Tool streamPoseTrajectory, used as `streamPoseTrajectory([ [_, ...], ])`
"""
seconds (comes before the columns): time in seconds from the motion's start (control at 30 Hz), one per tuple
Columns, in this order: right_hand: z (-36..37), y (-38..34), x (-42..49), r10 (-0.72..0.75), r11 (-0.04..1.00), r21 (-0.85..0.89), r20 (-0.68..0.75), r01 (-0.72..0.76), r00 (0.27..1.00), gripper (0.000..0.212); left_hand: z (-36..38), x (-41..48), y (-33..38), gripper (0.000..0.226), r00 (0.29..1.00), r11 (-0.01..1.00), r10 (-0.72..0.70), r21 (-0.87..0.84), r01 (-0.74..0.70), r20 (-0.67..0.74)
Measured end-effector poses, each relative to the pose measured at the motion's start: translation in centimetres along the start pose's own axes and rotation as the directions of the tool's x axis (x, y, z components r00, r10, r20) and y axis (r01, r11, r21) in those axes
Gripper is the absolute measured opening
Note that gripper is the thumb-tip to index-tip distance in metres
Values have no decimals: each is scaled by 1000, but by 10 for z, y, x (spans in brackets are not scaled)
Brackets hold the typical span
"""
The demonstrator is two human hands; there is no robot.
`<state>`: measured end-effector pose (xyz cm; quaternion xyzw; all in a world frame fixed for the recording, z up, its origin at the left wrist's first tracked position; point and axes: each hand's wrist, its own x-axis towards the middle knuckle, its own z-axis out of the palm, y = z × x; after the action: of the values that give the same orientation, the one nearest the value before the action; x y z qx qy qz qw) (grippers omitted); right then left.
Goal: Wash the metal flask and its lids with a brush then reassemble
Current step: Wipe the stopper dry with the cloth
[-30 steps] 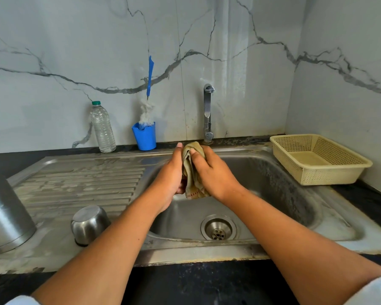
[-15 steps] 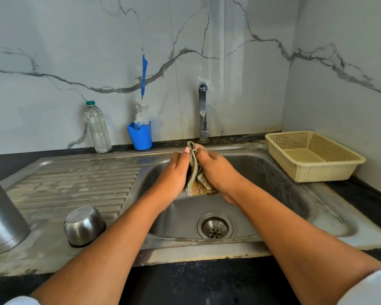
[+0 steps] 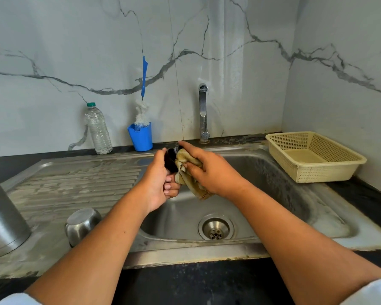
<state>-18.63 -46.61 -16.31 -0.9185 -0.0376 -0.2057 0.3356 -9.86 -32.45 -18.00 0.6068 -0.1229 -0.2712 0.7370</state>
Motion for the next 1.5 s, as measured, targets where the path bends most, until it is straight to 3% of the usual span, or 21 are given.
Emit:
streamPoseTrajectory([
  [0.17, 5, 1, -1, -1, 988, -155, -148, -22, 989, 64, 4, -3, 2, 59, 999, 999, -2, 32, 0, 43],
  [0.3, 7, 3, 0, 104, 986, -100, -237, -130, 966, 60, 8, -3, 1, 60, 995, 999, 34, 7, -35, 93],
  [0.4, 6, 7, 5, 253, 967, 82, -273, -239, 928, 44, 7, -3, 3, 63, 992, 997, 74, -20, -73, 101],
  [0.53, 4, 13, 12, 445, 863, 372, -241, -341, 863, 42, 5, -4, 2, 56, 991, 995, 101, -13, -100, 83],
  [0.7, 5, 19, 18, 578, 607, 722, -113, -333, 808, 38, 3, 3, 0, 54, 992, 992, 117, 47, -119, 39],
  [0.9, 7, 14, 16, 479, 427, 854, 66, -298, 875, 31, 3, 3, -2, 33, 978, 969, 208, 132, -209, 27],
  [1.1, -1, 15, 10, 426, 276, 896, 211, -348, 880, 51, -6, 5, -7, 54, 916, 828, 379, 395, -399, 132],
  [1.23, -4, 18, 9, 396, 301, 888, 215, -348, 893, 36, -4, 5, -7, 60, 882, 730, 441, 505, -462, 169],
  [1.5, -3, 23, 10, 327, 348, 907, 120, -237, 938, 37, 3, 2, -9, 39, 877, 739, 442, 478, -476, 189],
])
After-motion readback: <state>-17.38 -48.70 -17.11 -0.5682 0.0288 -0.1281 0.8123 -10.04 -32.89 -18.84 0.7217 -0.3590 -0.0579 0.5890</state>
